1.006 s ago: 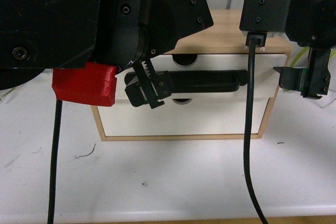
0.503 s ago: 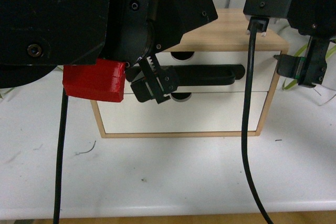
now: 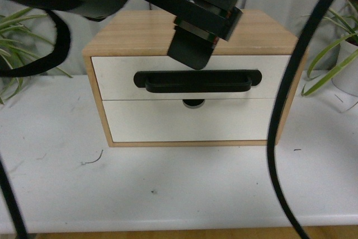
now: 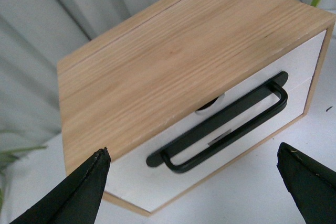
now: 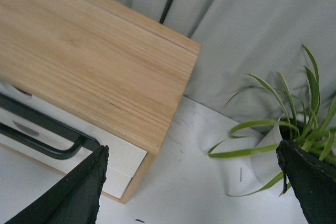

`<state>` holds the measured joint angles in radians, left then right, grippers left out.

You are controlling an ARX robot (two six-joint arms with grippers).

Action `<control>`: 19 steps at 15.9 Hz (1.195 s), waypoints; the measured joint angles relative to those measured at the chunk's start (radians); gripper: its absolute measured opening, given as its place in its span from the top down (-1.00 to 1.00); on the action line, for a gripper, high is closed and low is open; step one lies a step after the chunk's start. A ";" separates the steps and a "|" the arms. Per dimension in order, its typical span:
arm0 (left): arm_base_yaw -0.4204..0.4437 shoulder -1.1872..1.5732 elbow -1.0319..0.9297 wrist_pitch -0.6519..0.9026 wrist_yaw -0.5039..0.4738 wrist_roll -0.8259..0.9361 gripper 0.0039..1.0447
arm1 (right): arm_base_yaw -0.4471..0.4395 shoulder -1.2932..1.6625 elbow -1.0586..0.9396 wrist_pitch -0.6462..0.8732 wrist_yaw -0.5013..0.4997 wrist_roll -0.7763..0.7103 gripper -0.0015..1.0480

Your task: Close drawer sideways

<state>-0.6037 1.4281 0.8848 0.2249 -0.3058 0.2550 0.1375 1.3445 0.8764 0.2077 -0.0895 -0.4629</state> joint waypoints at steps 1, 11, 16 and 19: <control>0.021 -0.063 -0.052 -0.014 0.000 -0.094 -0.88 | -0.021 -0.069 -0.070 0.045 -0.012 0.138 -0.88; 0.416 -0.673 -0.660 0.315 0.112 -0.259 0.98 | -0.099 -0.872 -0.689 0.082 0.119 0.447 0.96; 0.505 -0.843 -0.777 0.253 0.203 -0.255 0.97 | -0.138 -0.992 -0.782 0.054 0.092 0.448 0.96; 0.607 -0.940 -0.820 0.191 0.301 -0.255 0.97 | -0.138 -1.057 -0.818 0.018 0.092 0.448 0.96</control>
<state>0.0029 0.4877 0.0647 0.4156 -0.0048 -0.0002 -0.0002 0.2878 0.0582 0.2256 0.0021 -0.0147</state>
